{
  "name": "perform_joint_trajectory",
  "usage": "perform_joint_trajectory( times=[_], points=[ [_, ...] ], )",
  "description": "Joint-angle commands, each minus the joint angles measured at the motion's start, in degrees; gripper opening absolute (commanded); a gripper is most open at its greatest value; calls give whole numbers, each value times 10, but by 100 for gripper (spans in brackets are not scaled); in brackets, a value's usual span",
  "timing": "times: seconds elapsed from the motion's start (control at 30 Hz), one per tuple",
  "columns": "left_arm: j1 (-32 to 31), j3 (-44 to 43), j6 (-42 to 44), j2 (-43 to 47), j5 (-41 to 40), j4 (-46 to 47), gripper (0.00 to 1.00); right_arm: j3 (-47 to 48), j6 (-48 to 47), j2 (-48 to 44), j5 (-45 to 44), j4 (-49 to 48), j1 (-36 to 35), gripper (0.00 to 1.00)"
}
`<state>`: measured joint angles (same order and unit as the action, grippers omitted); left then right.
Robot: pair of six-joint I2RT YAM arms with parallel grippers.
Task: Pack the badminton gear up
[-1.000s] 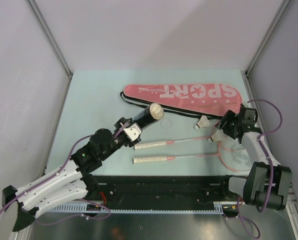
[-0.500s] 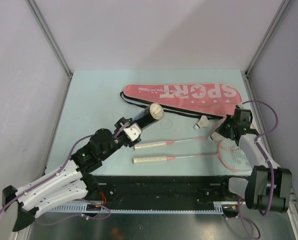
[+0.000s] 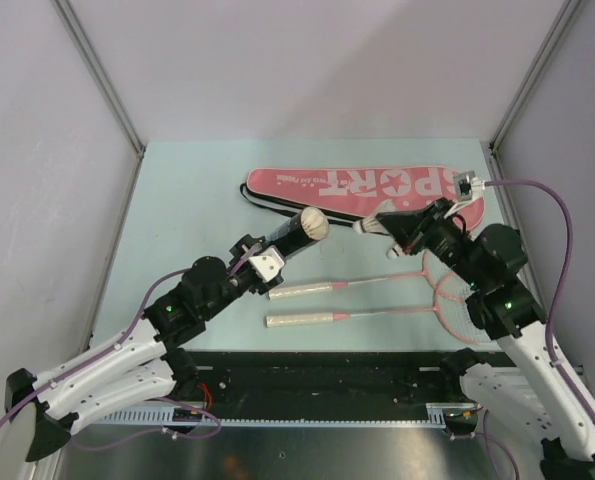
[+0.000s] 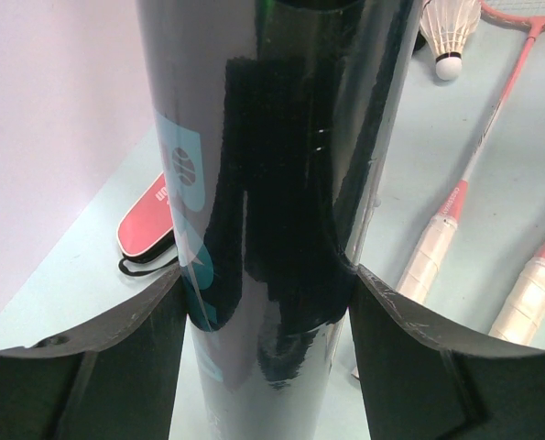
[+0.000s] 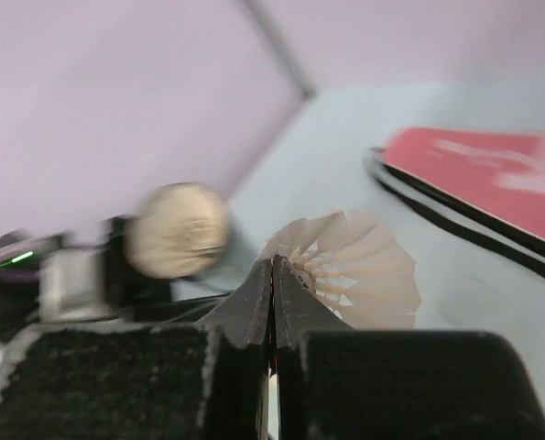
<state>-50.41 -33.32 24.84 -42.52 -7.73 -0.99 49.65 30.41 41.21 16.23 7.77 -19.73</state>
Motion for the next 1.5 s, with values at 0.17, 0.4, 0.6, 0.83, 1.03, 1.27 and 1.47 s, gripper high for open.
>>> perform_joint_trajectory(
  times=[0.17,0.4,0.6,0.83,1.03,1.27,1.47],
  points=[
    [-3,-25,-7,1,9,47,17,45,-21,16,-90,-177,-273,0],
    [-3,-25,-7,4,9,47,16,111,-179,95,-338,-123,-467,0],
    [-3,-25,-7,6,10,47,17,142,-236,111,-448,-117,-523,0],
    [-3,-26,-7,6,10,47,16,143,-271,93,-485,-123,-521,0],
    [-3,-25,-6,8,9,47,16,150,-270,134,-488,-111,-519,0],
    [-3,-25,-5,11,8,47,16,154,-226,170,-466,-84,-488,0],
    [-3,-25,-6,11,9,47,16,154,-65,164,-129,-58,-304,59]
  ],
)
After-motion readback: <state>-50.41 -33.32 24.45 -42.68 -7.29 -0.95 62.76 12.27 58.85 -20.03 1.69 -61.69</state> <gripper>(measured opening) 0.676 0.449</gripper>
